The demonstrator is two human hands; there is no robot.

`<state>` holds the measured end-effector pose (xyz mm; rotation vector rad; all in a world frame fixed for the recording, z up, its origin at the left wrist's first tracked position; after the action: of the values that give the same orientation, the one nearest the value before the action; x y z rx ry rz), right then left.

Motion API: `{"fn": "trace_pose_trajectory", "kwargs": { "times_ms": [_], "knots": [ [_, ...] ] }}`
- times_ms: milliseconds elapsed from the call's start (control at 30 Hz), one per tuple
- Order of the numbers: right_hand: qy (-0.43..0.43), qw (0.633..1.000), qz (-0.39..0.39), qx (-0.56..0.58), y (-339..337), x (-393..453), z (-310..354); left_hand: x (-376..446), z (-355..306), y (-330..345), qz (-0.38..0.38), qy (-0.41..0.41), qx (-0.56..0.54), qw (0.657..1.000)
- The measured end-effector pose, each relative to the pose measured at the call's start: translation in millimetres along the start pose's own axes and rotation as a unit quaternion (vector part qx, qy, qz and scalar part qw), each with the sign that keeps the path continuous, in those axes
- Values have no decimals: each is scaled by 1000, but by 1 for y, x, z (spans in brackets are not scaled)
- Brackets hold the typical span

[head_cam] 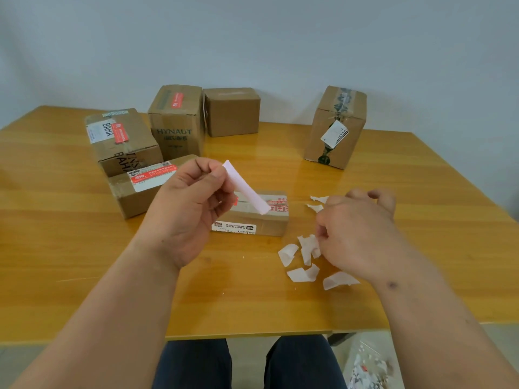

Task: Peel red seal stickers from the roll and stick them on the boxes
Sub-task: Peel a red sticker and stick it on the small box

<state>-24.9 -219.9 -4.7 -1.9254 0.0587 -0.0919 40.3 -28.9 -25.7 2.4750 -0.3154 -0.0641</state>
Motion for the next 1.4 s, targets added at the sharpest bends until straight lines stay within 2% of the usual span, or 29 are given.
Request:
{"fn": "trace_pose_trajectory", "kwargs": {
  "times_ms": [100, 167, 267, 300, 367, 433, 467, 500, 567, 667, 933, 1033, 1133, 1233, 1400],
  "knots": [
    [3, 1000, -15, -12, -5, 7, 2, 1, -6, 5, 48, 11, 41, 998],
    [11, 999, -37, 24, -11, 12, 2, 1, -7, 9, 85, 7, 49, 995],
    [42, 972, -77, 220, -22, 15, -3, 1, -4, 14, 133, -12, 54, 990],
    [55, 944, -64, 319, -19, 16, -4, 1, -2, 15, 145, -21, 56, 988],
    [70, 848, 0, 525, -6, 21, 5, 0, 0, 18, 168, -38, 53, 984],
    [75, 751, 76, 652, 5, 25, 21, -1, 1, 22, 192, -49, 60, 978],
    [70, 716, 98, 688, 8, 26, 28, -1, 2, 24, 200, -55, 66, 976],
    [66, 694, 109, 709, 11, 28, 32, 0, 2, 24, 204, -59, 72, 975],
    [64, 679, 110, 723, 13, 30, 33, 2, 2, 21, 203, -67, 87, 973],
    [48, 692, 90, 715, 11, 35, 31, 7, 2, 14, 192, -81, 112, 972],
    [15, 812, 37, 583, 4, 42, 42, 13, 6, -18, 159, -157, 143, 964],
    [24, 832, 23, 554, 3, 46, 45, 16, 8, -28, 126, -184, 171, 960],
    [33, 845, 15, 534, 2, 51, 48, 26, 1, -33, 82, -169, 247, 950],
    [54, 868, 9, 493, 4, 59, 49, 40, -8, -30, 43, -122, 317, 940],
    [77, 924, 9, 375, 6, 75, 50, 58, -5, -18, 41, -89, 465, 880]
  ]
}}
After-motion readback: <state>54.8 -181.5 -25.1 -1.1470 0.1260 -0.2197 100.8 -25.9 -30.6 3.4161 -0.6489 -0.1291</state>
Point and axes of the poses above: each hand's wrist, its own x-axis towards the middle knuckle, its own y-axis out of the palm, z = x × y, the point moved 10 cm from there along x, towards the middle knuckle, and after that the axes turned 13 degrees about -x, right-handed, at the moved point
